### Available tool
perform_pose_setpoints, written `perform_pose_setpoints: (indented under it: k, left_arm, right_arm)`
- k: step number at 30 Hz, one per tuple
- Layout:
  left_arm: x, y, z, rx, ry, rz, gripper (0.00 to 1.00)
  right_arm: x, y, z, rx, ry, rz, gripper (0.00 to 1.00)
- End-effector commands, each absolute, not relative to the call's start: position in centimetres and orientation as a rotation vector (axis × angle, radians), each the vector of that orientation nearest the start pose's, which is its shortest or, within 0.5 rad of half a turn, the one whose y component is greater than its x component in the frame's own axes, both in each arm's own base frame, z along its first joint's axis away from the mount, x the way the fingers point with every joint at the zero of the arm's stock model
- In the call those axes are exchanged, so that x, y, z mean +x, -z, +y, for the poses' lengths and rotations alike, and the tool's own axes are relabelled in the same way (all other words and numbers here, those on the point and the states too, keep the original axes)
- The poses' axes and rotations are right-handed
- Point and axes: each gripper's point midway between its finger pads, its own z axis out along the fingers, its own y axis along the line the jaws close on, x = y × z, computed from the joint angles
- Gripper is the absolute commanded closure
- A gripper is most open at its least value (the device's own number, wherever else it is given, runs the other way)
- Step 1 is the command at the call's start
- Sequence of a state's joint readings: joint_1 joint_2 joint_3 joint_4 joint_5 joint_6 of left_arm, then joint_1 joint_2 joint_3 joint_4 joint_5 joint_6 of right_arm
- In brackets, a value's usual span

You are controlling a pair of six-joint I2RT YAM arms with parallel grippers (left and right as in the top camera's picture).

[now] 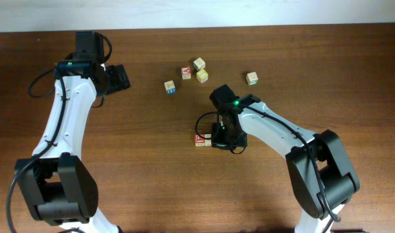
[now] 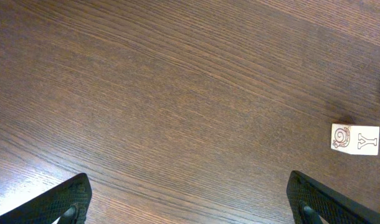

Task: Rotate 5 blocks

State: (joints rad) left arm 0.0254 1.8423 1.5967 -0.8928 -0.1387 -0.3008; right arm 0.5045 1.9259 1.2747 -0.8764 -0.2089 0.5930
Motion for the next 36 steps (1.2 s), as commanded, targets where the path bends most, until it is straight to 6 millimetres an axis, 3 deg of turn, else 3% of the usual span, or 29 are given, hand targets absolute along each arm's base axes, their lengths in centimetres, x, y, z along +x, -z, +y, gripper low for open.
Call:
perform_pose_setpoints:
  k: [1,6,10,20,36]
  left_arm:
    - [44.7,-14.3,3.4,-0.493,-0.095,2.651,0.01]
    - [44.5,-14.2,3.4,-0.493,-0.098,2.659,0.01]
    - [44.5,-14.2,3.4,-0.493,-0.098,2.659,0.01]
    - [44.5,-14.2,3.4,-0.493,-0.098,2.659,0.01]
    - [44.5,-14.2,3.4,-0.493,-0.098,2.659,0.01]
  right_arm:
    - [28.9,-1.3,20.2,0.12,-0.325,3.212,0.96]
    - [29.2,-3.2,20.4,0.068,-0.346,3.193,0.96]
    - [29.5,-4.6,19.4,0.067,-0.276,3.153,0.96]
    - [29.2,-4.1,17.5,0.075,-0.115,3.158,0.96]
    - [28.4,-3.3,17.3,0.083,-0.11,3.191,0.96]
